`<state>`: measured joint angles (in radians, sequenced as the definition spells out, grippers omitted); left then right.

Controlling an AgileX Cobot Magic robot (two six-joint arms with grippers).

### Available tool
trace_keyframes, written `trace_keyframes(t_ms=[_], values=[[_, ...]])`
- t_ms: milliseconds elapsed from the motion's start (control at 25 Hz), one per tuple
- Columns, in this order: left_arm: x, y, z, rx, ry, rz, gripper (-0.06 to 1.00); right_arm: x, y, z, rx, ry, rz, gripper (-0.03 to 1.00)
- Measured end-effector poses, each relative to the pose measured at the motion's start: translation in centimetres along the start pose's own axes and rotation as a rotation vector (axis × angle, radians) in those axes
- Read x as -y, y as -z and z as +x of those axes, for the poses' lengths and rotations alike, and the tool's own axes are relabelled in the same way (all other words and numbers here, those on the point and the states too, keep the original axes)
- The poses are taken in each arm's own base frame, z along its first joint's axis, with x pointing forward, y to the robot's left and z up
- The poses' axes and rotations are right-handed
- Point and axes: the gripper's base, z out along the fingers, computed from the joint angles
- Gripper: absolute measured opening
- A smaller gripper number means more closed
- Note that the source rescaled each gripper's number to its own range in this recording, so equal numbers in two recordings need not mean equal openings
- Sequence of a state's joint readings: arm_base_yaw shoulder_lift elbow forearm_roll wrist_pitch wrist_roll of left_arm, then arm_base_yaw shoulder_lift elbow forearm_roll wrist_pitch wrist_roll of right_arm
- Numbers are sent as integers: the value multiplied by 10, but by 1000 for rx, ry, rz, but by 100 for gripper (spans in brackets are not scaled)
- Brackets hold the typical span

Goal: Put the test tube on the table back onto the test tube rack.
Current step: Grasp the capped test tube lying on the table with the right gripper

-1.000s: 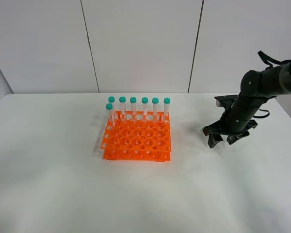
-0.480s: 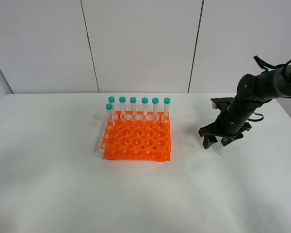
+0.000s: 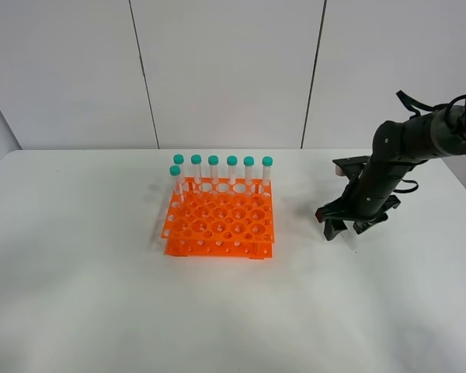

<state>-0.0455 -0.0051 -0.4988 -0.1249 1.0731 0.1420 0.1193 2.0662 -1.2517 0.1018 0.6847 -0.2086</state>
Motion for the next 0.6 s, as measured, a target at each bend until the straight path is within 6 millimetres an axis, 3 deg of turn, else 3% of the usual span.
trace_keyframes(t_ms=[600], values=[[0,0,0,0,0,0,100,2,-8,5,-65,-25,18,92]])
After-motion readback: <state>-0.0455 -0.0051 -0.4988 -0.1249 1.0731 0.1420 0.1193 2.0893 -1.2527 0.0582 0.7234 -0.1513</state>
